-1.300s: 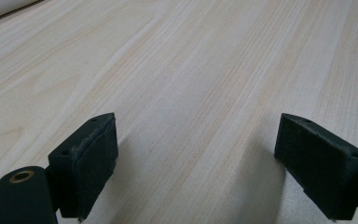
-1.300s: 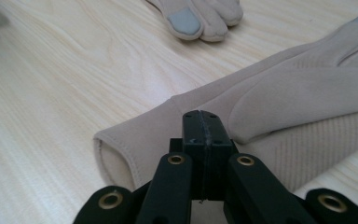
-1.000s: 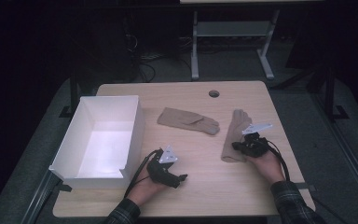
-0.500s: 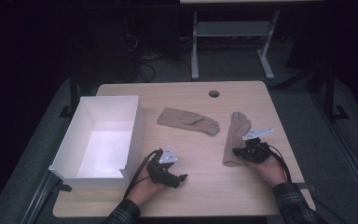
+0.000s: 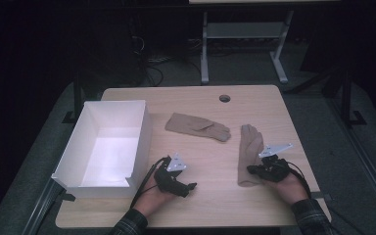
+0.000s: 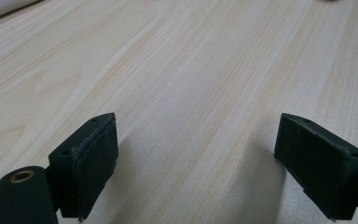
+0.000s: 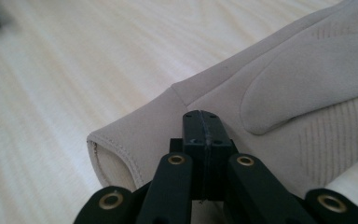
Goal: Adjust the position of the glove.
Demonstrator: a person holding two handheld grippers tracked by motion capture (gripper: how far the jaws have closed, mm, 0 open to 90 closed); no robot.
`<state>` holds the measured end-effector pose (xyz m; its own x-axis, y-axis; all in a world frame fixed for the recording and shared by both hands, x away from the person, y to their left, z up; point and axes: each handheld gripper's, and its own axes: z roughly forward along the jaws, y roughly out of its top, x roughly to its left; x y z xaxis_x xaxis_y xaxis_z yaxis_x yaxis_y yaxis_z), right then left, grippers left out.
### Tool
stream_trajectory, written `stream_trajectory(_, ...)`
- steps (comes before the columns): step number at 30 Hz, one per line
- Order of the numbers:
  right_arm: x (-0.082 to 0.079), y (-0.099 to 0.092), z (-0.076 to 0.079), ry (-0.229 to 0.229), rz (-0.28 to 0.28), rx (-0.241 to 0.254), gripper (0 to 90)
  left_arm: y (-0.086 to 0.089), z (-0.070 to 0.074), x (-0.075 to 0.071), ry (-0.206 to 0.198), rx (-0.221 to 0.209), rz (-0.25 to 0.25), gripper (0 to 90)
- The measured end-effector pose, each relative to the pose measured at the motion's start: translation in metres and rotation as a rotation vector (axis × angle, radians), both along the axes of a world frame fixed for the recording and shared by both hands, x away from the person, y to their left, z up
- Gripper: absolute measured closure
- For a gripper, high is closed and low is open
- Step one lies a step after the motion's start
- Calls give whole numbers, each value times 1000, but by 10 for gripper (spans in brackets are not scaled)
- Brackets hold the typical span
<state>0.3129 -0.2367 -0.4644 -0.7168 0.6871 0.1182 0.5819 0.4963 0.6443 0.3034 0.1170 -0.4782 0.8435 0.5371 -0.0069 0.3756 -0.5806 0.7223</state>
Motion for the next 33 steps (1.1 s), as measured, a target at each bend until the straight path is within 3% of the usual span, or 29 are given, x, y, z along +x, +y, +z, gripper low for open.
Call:
stream_trajectory(21,-61,0,4,33,95,-12,900,0,0,0,2,5,-1,128)
stream_trajectory(24,-64,1,4,24,108,-17,899,0,0,0,1,5,-1,129)
stream_trajectory(27,-62,-2,8,12,102,13,859,0,0,0,0,7,-1,128)
stream_trajectory(33,-53,-18,15,-41,28,39,739,0,0,0,0,7,-2,128)
